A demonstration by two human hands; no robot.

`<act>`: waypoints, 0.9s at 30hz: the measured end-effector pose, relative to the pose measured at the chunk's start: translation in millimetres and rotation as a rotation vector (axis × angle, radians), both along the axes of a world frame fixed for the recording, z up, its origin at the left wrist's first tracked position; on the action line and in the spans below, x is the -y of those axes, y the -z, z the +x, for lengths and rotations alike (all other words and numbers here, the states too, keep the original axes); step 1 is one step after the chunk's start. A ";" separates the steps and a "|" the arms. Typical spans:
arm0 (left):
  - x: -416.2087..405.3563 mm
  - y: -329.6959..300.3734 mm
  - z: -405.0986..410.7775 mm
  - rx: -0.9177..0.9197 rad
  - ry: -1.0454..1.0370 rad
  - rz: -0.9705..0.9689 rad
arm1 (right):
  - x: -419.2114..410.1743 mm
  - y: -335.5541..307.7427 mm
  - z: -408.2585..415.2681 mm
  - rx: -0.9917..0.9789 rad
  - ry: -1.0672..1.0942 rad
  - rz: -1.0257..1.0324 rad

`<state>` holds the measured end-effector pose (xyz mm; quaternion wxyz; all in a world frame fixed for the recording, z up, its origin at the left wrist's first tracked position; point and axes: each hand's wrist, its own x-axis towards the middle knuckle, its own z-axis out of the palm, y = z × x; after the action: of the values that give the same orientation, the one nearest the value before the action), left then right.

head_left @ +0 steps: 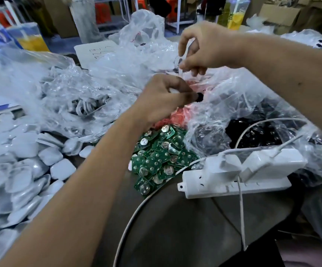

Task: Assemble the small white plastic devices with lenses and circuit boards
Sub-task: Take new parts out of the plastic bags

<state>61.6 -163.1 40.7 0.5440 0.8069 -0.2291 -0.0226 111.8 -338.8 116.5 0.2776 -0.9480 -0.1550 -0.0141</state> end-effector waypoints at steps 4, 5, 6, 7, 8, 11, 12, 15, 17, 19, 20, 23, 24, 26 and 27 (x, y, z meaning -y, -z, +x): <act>-74.7 16.4 -9.1 0.084 -0.179 0.314 | -63.9 -21.0 -11.7 0.038 -0.040 0.001; -90.7 22.8 -15.2 0.116 -0.208 0.368 | -85.9 -23.2 -16.1 0.037 -0.058 0.029; -103.8 29.0 -21.7 0.148 -0.220 0.393 | -106.2 -23.8 -22.1 0.020 -0.065 0.079; -118.1 34.5 -28.7 0.171 -0.230 0.398 | -127.7 -22.6 -29.3 -0.007 -0.065 0.143; -130.2 39.1 -35.3 0.178 -0.228 0.386 | -145.7 -18.7 -36.1 -0.033 -0.052 0.230; -155.8 51.2 -50.0 0.154 -0.198 0.356 | -182.5 10.1 -55.7 -0.116 0.013 0.590; -160.7 54.7 -53.0 0.137 -0.208 0.366 | -189.2 24.8 -60.7 -0.148 0.046 0.700; -166.9 62.6 -56.1 0.061 -0.270 0.383 | -192.7 75.6 -72.9 -0.175 0.110 0.831; -170.8 64.2 -53.2 0.056 -0.293 0.397 | -188.5 104.6 -76.7 -0.158 0.103 0.836; -172.0 64.1 -50.7 0.053 -0.342 0.312 | -184.0 124.7 -80.4 -0.144 0.075 0.838; -171.9 65.2 -49.6 0.086 -0.404 0.275 | -183.3 132.6 -81.8 -0.121 0.064 0.816; -171.1 70.5 -47.1 0.129 -0.606 0.189 | -183.3 148.3 -83.3 -0.022 0.035 0.732; -170.1 71.9 -46.9 0.081 -0.620 0.110 | -182.7 151.3 -83.9 -0.011 0.027 0.731; -171.8 73.4 -45.0 -0.015 -0.636 -0.057 | -182.8 153.8 -84.4 -0.029 0.015 0.782; -172.7 73.5 -44.3 -0.054 -0.648 -0.129 | -183.2 153.3 -84.9 -0.076 0.007 0.855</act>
<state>17.3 9.6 -32.9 0.5788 0.8008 0.0528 0.1449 26.9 -155.6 -36.9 0.6510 -0.7480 -0.1217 -0.0428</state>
